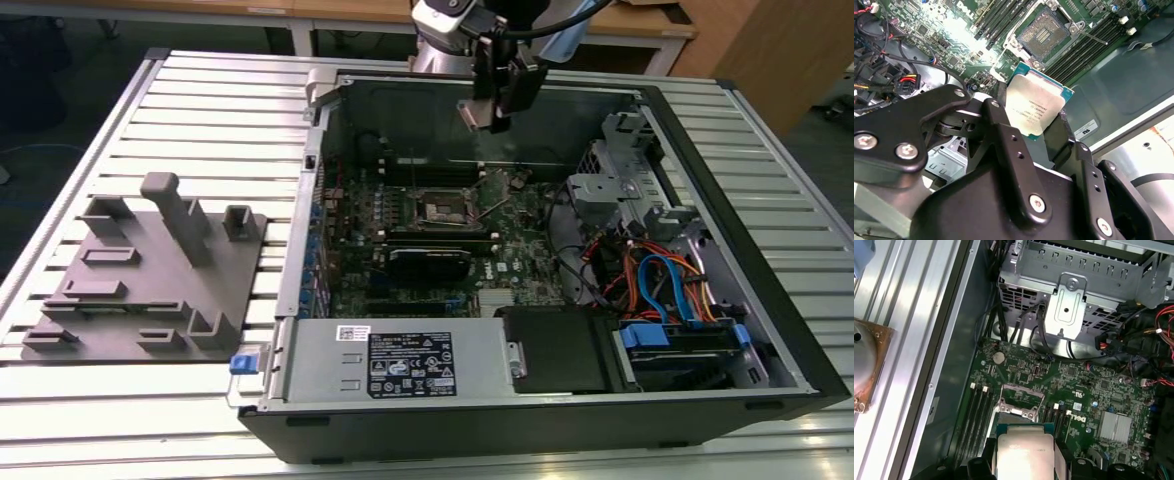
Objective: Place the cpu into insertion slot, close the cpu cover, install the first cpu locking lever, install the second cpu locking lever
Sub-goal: 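Place the cpu into insertion slot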
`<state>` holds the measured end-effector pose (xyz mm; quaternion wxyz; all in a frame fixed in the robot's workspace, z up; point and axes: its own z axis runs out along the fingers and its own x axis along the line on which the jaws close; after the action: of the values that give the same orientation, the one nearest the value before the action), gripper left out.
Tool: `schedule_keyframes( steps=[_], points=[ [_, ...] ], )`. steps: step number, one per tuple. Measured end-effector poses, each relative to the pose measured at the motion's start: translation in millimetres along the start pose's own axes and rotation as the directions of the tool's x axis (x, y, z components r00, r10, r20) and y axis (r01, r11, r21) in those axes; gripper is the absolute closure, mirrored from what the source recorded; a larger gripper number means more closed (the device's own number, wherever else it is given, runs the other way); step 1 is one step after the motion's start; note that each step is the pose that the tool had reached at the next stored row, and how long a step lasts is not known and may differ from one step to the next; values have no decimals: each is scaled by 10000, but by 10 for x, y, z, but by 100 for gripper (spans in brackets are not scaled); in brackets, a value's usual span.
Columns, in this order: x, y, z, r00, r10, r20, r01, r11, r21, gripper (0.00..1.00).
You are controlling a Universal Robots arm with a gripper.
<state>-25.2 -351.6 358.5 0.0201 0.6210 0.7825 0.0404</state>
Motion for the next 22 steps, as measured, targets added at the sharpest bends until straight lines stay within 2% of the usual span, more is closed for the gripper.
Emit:
schedule_keyframes(
  steps=[5,10,12,17,22],
  points=[
    [4,-2,7,9997,227,23,-227,9997,-2,46],
    [19,-3,45,9996,290,27,-290,9996,-5,46],
    [21,-6,61,9989,459,41,-459,9989,-10,46],
    [22,-12,96,9928,1193,105,-1193,9929,-29,46],
    [26,-20,152,9886,1502,130,-1501,9887,-41,46]
  ],
)
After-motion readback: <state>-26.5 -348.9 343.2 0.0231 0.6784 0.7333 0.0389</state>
